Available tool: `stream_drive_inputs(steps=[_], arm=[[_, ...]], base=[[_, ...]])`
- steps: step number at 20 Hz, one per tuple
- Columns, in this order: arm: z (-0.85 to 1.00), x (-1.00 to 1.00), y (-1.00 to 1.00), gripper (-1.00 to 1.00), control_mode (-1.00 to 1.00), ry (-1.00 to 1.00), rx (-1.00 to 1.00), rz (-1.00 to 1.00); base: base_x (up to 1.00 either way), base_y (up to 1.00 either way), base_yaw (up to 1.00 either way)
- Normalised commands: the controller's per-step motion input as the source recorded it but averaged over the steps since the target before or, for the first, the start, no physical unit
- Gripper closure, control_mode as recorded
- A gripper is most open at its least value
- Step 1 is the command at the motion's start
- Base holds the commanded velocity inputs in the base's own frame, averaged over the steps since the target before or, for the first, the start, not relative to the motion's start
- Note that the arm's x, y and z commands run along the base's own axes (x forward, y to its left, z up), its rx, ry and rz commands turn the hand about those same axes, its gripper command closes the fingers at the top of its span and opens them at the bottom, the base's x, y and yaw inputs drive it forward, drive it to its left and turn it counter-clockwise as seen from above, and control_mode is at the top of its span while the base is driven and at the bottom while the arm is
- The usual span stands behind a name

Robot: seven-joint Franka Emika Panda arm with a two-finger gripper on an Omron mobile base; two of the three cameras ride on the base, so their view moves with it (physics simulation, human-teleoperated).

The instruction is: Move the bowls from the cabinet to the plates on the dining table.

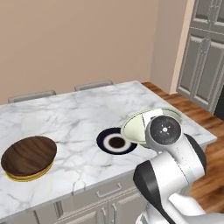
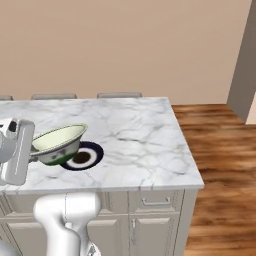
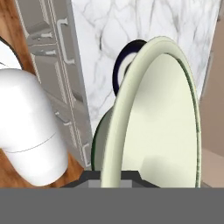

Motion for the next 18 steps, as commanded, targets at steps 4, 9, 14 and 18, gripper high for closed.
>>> stream_drive_inputs(steps=[4, 9, 14, 18], arm=[[0.0, 0.0, 0.0, 1.0, 1.0, 0.0, 0.0, 0.0], [0.0, 0.0, 0.0, 1.0, 1.0, 0.0, 0.0, 0.0], [-0.1, 0.0, 0.0, 1.0, -1.0, 0.0, 0.0, 0.0], [-0.22, 0.0, 0.0, 1.0, -1.0, -0.02, 0.03, 0.0]], base=[[0.0, 0.01, -0.11], [0.0, 0.0, -0.07], [0.0, 0.0, -0.01], [0.0, 0.0, 0.0]])
